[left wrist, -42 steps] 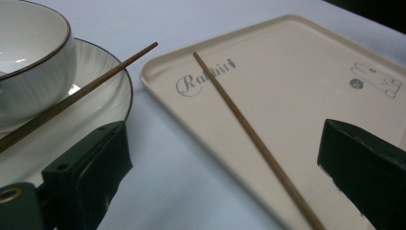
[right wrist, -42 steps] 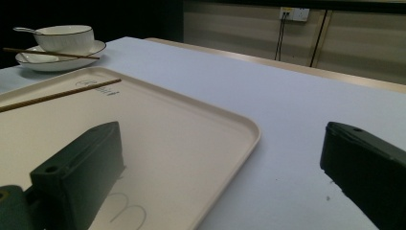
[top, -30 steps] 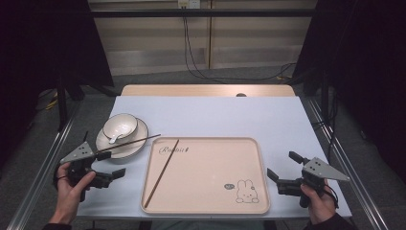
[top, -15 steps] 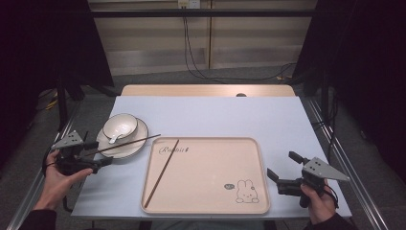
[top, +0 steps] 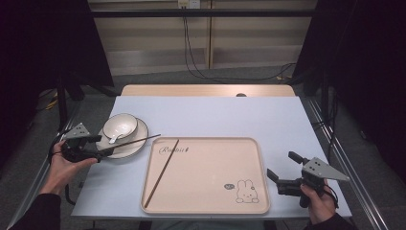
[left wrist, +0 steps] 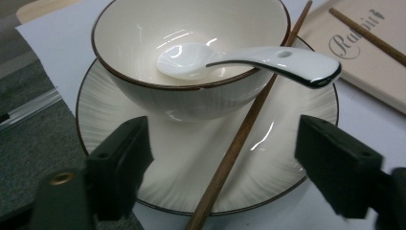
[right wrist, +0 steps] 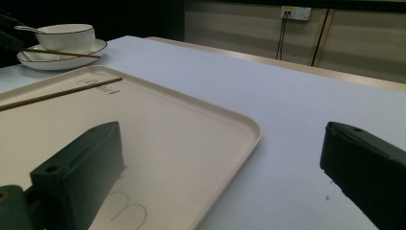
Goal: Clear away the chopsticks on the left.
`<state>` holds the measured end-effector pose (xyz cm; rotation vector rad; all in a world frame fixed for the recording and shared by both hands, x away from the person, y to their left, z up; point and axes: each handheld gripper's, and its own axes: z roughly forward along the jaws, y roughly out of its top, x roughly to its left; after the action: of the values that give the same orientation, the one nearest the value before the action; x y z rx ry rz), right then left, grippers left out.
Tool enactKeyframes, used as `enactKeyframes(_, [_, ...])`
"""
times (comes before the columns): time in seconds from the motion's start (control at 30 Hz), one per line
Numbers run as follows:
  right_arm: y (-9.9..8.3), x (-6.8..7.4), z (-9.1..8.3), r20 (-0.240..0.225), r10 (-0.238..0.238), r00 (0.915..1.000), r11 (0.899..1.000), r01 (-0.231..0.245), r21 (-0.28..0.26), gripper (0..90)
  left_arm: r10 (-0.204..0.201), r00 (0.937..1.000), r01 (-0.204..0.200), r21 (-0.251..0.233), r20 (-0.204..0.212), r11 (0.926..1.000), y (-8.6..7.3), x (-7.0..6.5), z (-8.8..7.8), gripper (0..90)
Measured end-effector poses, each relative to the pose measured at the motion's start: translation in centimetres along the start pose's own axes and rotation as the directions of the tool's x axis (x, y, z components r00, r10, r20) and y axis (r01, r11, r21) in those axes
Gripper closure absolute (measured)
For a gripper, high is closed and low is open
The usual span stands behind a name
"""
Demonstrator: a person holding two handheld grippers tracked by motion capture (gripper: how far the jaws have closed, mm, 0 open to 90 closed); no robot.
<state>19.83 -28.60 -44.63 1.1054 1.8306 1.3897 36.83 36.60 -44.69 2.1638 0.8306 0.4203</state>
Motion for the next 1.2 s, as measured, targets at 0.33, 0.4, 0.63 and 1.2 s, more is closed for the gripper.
enactKeyframes(0.33, [0.0,0.0,0.0,0.002,-0.001,1.0000,1.000,0.001,0.004,1.0,0.047,0.9983,-0.050,0.081,0.034,0.9955,0.0,-0.2,0.9,52.8])
enactKeyframes(0.4, [0.0,0.0,0.0,0.004,-0.003,1.0000,1.000,0.003,0.002,0.9,0.054,0.9981,-0.057,0.095,0.029,0.9938,0.1,-0.3,1.0,56.3])
enactKeyframes(0.63, [0.0,0.0,0.0,0.001,0.001,1.0000,1.000,-0.001,0.002,0.9,0.079,0.9944,-0.087,0.116,0.071,0.9895,0.5,-0.7,1.4,69.9])
enactKeyframes(1.2, [0.0,0.0,0.0,0.006,0.005,1.0000,1.000,-0.005,0.000,0.9,0.059,0.9853,-0.084,0.150,0.160,0.9851,1.2,-1.6,1.5,84.4])
